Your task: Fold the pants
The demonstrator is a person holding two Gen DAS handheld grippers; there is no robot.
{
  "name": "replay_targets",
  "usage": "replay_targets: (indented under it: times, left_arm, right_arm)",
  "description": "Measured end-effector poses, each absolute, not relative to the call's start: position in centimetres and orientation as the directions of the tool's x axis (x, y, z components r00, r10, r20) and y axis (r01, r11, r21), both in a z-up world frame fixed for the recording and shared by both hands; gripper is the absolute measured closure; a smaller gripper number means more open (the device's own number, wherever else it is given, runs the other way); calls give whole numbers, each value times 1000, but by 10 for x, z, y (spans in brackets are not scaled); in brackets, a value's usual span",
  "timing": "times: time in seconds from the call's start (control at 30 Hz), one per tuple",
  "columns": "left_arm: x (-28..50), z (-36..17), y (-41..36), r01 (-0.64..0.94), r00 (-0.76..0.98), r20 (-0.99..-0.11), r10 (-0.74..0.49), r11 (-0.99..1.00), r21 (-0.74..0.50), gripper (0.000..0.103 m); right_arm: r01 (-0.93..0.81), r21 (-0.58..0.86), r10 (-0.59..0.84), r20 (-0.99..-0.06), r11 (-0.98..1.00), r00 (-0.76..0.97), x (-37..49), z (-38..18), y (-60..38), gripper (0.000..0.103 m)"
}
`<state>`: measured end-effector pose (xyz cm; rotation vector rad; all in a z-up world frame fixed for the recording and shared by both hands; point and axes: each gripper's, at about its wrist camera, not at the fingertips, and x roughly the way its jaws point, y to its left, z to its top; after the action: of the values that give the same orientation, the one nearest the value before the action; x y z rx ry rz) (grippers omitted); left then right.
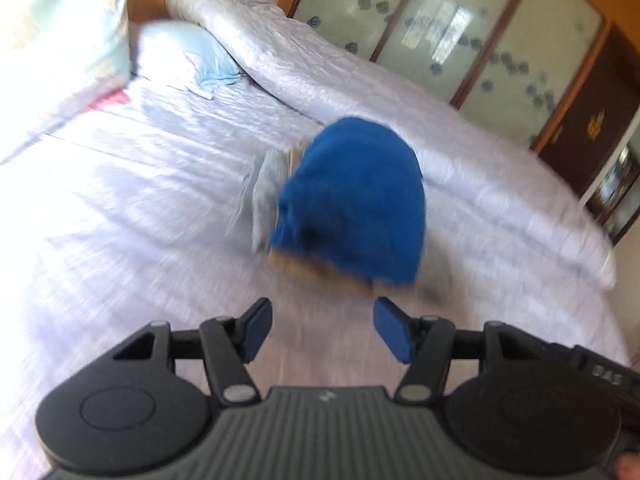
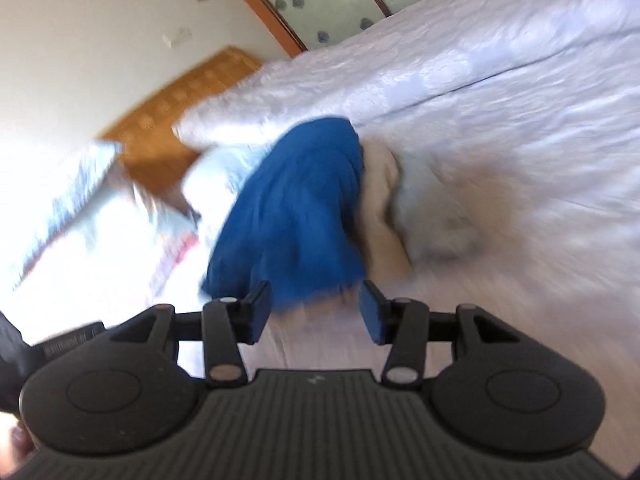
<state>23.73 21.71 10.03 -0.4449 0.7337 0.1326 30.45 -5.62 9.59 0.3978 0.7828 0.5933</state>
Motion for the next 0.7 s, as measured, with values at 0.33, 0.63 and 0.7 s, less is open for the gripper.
replay_targets:
  times: [0.33,0.63,0.7]
  left_arm:
    - [83,147,132,-258,728,-683,51,945,-204,20]
    - [18,157,89,-276,726,-676,126,954,-118,3]
    - [11,157,82,-272,724,-677,135,957,-101,1]
  right_arm:
    - [-357,370,514,-585,857,628,123,149,-96,38]
    - [-324,374,494,-615,869,614,60,138,-122,32]
    - [-326,374,495,-609,868,619,50,140,-127,32]
